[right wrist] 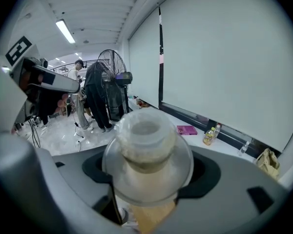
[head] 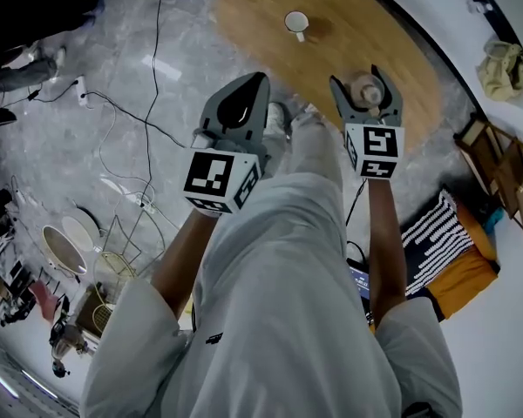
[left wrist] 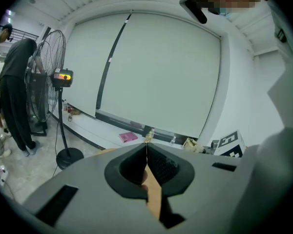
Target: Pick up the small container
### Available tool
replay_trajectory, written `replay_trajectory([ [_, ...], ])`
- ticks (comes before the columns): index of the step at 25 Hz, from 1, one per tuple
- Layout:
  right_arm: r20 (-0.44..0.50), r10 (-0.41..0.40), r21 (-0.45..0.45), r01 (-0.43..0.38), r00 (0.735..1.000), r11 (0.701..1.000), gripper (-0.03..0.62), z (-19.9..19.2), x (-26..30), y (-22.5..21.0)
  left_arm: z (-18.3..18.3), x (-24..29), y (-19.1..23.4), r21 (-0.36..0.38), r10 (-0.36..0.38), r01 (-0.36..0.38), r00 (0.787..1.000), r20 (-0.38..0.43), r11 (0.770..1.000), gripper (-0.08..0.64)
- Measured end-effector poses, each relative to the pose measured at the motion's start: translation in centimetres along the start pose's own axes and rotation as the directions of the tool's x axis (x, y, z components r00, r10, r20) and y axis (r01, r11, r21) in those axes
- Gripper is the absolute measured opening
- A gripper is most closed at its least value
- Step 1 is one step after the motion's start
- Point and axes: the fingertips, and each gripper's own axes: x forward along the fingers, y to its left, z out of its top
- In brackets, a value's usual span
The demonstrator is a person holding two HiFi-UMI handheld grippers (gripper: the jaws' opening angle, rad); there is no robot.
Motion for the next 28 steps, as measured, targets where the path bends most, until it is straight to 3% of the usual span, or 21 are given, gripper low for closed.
replay_trajectory([
  [7, -0.019, 0.000, -0.026, -0.001, 1.000, 1.000, 0.341, 1.6, -3.2, 1.4, 1.6, -2.2, -0.5, 0.035, -0.023, 0.022, 0.999, 0.037, 0.999, 0.020],
  [11, -0.002, -0.037, -0.037, 0.037, 0.999, 0.999, 0.341, 2.7, -5.1, 1.2, 2.7, -3.3, -0.9, 0.046, -0.040, 0.037, 0.997, 0.060, 0.998, 0.020],
  [18, 0.047, -0.050, 0.015, 0.050, 0.998, 0.999, 0.341, 5.4, -8.8, 2.0, 5.1, -5.2, -0.3, 0.082, -0.028, 0.018, 0.992, 0.126, 0.997, 0.020],
  [23, 0.077, -0.050, -0.017, 0.052, 0.996, 0.999, 0.342, 7.0, -11.3, 2.7, 6.9, -6.3, 0.3, 0.077, -0.020, 0.006, 0.984, 0.175, 0.997, 0.020],
  [28, 0.102, -0.076, -0.028, 0.079, 0.992, 0.996, 0.342, 8.6, -13.6, 3.2, 8.4, -7.6, -0.2, 0.070, -0.054, 0.041, 0.979, 0.196, 0.997, 0.020],
])
